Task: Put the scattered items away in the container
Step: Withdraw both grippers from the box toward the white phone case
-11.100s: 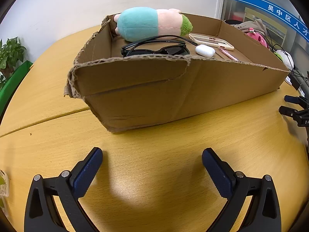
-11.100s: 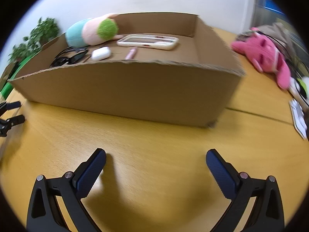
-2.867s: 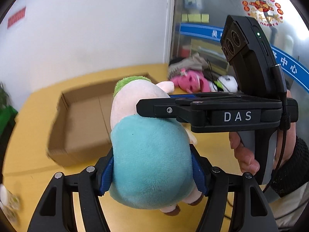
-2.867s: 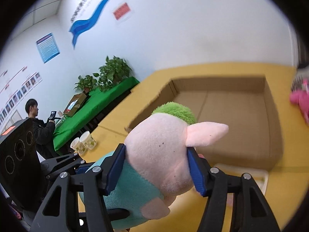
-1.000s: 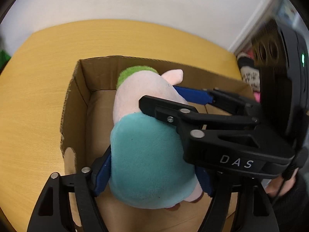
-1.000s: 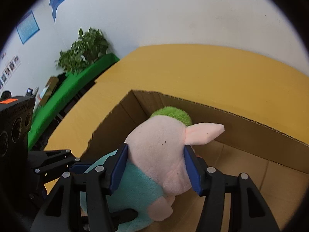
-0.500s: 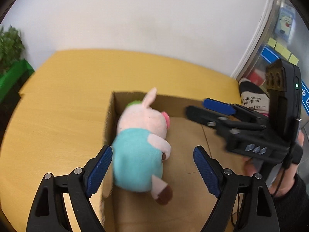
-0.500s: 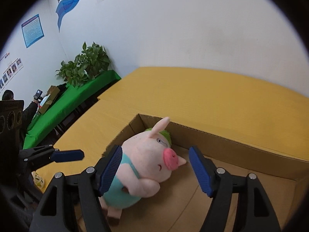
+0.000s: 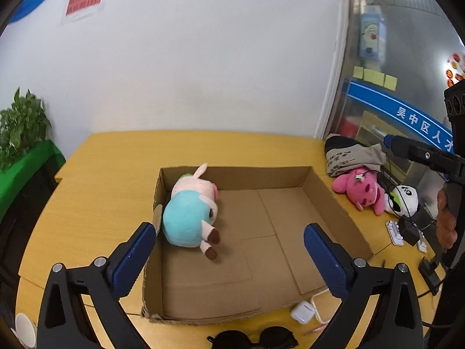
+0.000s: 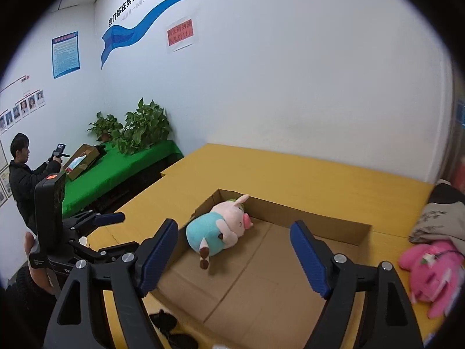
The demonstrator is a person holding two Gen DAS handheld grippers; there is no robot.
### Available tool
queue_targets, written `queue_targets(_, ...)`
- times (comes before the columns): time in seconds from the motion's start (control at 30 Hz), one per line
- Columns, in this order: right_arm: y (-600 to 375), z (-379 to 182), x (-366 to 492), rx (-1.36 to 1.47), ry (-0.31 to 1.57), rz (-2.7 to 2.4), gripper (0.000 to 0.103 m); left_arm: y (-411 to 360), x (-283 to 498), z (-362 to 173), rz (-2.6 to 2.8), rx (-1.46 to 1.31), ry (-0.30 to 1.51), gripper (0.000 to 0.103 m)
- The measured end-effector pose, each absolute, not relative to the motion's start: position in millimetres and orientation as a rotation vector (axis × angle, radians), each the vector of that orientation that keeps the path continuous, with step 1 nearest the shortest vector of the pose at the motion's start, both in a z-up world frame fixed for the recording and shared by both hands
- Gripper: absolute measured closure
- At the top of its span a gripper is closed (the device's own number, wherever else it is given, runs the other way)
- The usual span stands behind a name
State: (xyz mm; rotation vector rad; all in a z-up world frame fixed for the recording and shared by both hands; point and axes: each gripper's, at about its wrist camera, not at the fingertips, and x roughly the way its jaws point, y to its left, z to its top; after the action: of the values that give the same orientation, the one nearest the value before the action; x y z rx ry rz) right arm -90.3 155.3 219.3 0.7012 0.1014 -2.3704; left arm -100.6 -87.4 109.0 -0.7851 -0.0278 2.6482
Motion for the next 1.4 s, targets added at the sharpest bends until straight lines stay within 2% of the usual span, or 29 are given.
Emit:
queue_targets(0.17,171,188,-52,0.788,0.158,-2.433,0.022,-72,-59,103,2.660,-0.750,-0.031,0.000)
queue_targets(0.3,178,123,-43,0.969,0.021,-2.428,0.022,-60,-43,76,2.641,-0.812,-0.009,0.000)
queue_targets(0.43,183,95,-31,1.045,-0.083,-2.414,0.022,-54,-35,54,2.635,-0.894,-0.019,0.000)
queue_targets(0.73,195,78,-7,1.060,0.005,-2.496,0.022,-48,-27,32,2.667,-0.943,-0.117,0.000)
queue_targets(0.97,208,72,-4,1.049,0.023,-2.544,0.022,-31,-23,30,2.655,-0.957,-0.063,0.000)
queue_targets(1.4,216,77,-3,0.999,0.045,-2.587,0.022,-17,-18,37,2.649,-0.935,-0.069,0.000)
